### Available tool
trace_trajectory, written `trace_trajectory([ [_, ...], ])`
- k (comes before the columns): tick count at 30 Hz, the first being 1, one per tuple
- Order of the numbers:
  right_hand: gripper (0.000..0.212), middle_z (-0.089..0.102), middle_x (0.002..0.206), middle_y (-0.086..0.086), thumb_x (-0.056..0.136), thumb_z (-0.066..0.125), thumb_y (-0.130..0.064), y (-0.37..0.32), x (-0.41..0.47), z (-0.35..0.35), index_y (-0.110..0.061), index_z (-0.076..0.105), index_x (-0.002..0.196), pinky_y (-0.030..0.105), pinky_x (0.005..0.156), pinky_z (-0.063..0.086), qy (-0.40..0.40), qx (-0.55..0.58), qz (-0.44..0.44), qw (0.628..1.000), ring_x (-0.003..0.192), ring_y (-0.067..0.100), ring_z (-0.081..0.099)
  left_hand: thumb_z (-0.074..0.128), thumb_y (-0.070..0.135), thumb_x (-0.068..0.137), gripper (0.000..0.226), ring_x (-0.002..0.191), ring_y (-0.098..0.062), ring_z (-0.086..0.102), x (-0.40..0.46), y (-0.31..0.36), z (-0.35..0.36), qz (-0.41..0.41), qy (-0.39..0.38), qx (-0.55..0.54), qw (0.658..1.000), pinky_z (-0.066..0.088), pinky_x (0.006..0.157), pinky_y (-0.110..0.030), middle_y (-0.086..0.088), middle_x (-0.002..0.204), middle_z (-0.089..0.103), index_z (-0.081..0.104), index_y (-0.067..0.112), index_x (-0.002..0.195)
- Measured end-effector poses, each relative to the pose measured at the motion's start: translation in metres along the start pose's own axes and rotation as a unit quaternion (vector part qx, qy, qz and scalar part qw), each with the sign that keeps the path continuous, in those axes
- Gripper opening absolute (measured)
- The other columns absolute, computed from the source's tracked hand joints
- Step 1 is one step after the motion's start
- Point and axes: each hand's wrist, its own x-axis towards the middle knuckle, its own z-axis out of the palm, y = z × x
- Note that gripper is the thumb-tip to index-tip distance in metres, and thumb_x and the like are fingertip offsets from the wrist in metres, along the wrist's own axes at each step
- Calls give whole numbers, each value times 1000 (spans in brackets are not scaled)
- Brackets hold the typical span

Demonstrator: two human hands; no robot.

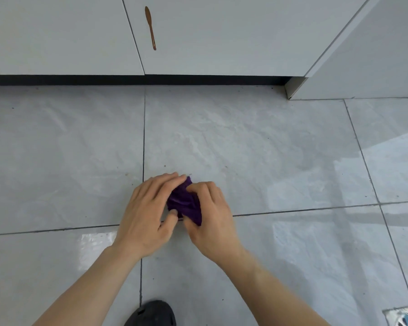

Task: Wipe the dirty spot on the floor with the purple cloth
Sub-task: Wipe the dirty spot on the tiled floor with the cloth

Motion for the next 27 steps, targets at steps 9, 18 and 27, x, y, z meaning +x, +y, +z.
trace_trajectory([
  [9, 72, 51, 142, 6, 82, 60, -23, -17, -70, 59, -32, 42, 151, 46, 110, 44, -103, -128, -131, 978, 143, 33, 40, 25, 46, 103, 62, 160, -29, 17, -36, -70, 13, -155, 27, 177, 971, 12, 130, -51, -5, 172, 24, 29, 24, 161],
  [18, 57, 33, 166, 5, 102, 48, -58, 5, -69, 77, -39, 37, 155, 55, 120, 32, -104, -248, -125, 955, 156, 32, 23, 24, 50, 104, 62, 162, -27, 6, -34, -72, 28, -160, 38, 191, 968, 8, 131, -50, -1, 173, 18, 23, 28, 163],
  [27, 48, 30, 167, 1, 105, 44, -55, 12, -55, 77, -40, 42, 151, 53, 123, 26, -123, -270, -111, 948, 158, 27, 15, 24, 49, 104, 61, 162, -27, 7, -34, -76, 27, -149, 52, 168, 973, 11, 130, -52, 0, 173, 19, 26, 29, 162],
])
